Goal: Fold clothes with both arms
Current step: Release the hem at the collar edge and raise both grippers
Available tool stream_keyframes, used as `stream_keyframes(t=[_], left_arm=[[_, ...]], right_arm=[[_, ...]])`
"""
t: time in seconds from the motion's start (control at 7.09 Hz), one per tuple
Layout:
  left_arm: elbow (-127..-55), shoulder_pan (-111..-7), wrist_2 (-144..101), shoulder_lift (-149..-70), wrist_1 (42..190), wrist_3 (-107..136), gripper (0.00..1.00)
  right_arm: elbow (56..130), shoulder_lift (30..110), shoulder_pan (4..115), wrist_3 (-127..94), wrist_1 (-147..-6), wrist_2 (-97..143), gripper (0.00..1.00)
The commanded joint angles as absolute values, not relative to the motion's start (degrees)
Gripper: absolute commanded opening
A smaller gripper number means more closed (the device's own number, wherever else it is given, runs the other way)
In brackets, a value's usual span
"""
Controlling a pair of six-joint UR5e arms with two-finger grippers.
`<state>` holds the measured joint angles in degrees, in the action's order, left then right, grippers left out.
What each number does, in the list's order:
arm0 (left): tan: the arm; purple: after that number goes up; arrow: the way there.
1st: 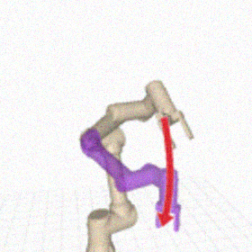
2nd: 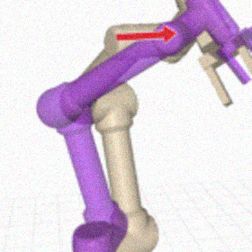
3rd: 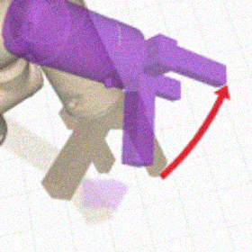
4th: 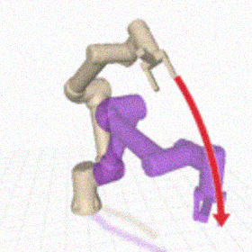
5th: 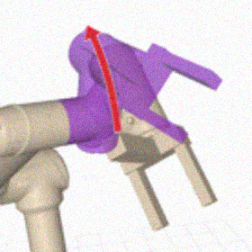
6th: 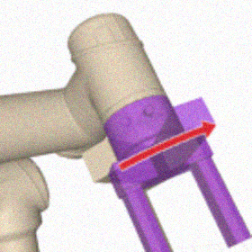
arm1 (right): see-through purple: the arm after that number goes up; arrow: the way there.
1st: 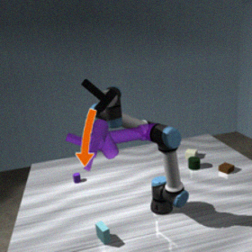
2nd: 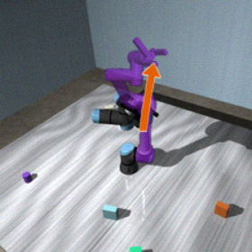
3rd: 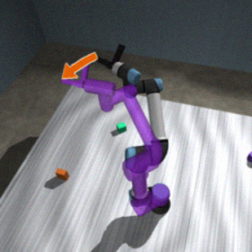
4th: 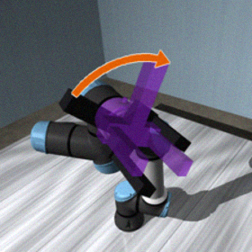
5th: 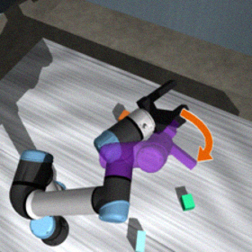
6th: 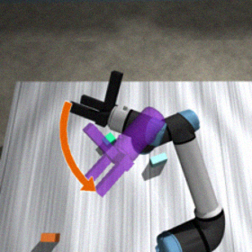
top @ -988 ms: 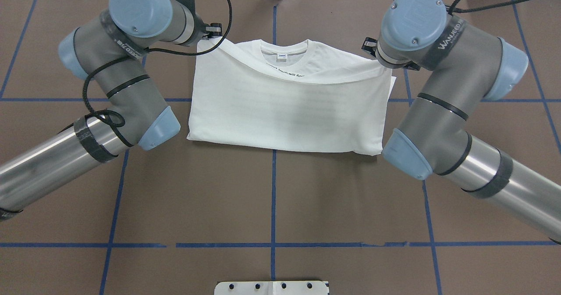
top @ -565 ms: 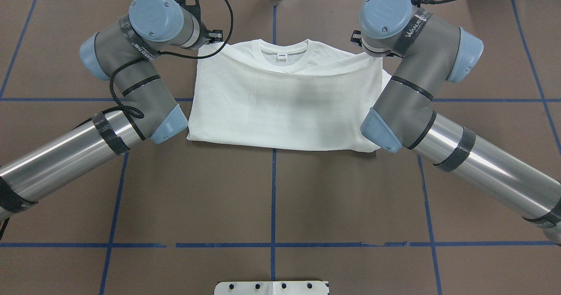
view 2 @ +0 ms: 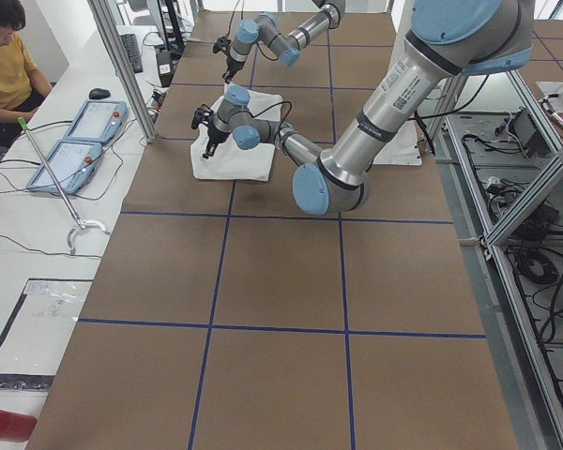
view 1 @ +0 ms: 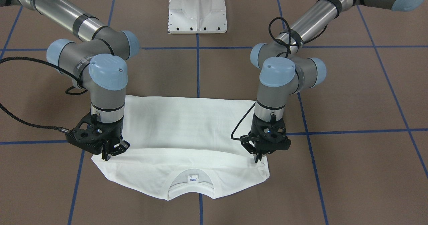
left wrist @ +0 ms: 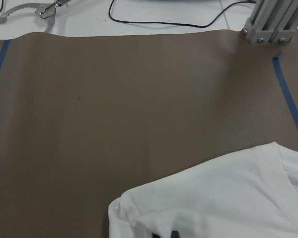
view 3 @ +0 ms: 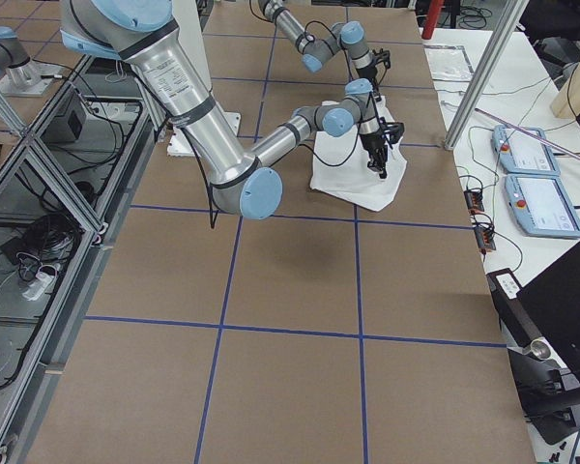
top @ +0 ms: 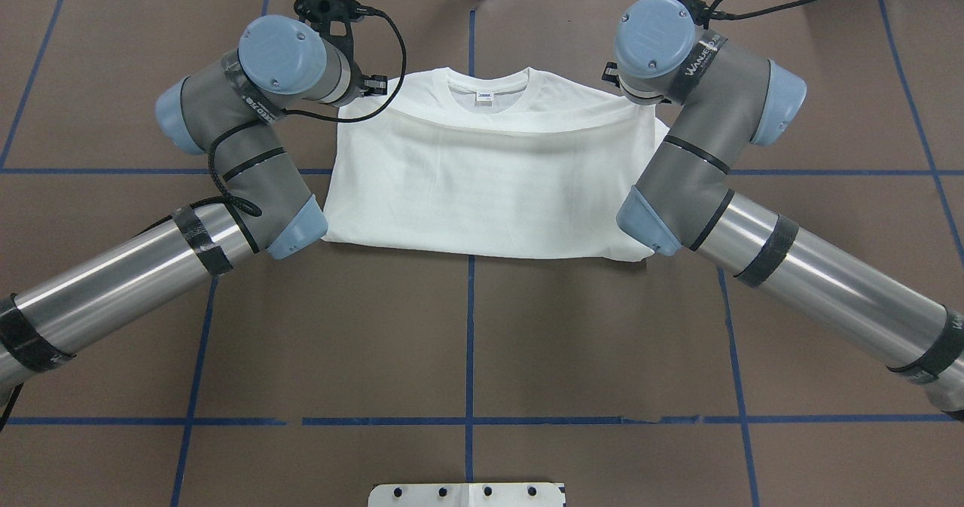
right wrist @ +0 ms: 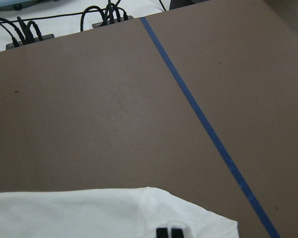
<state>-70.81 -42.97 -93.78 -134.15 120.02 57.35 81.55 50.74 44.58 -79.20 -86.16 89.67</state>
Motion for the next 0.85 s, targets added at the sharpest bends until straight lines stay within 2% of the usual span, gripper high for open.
stream_keyframes(t=[0.0, 0.42, 0.56, 0.71], left_arm=[[-72.0, -43.2, -94.3, -132.7, 123.5, 53.8, 1.00], [-88.2, -42.3, -99.5, -120.1, 124.5, 54.5, 1.00], [-94.4, -39.1, -99.4, -114.8, 124.5, 55.4, 1.00], [-96.7, -36.8, -99.1, -112.3, 124.5, 59.5, 1.00]], right_arm=[[82.4, 50.8, 45.1, -74.3, -86.0, 90.5, 1.00], [88.2, 53.1, 45.2, -71.7, -85.9, 93.5, 1.00], [88.8, 53.1, 45.1, -71.7, -85.8, 93.5, 1.00], [89.0, 53.1, 44.8, -71.8, -85.8, 93.4, 1.00]])
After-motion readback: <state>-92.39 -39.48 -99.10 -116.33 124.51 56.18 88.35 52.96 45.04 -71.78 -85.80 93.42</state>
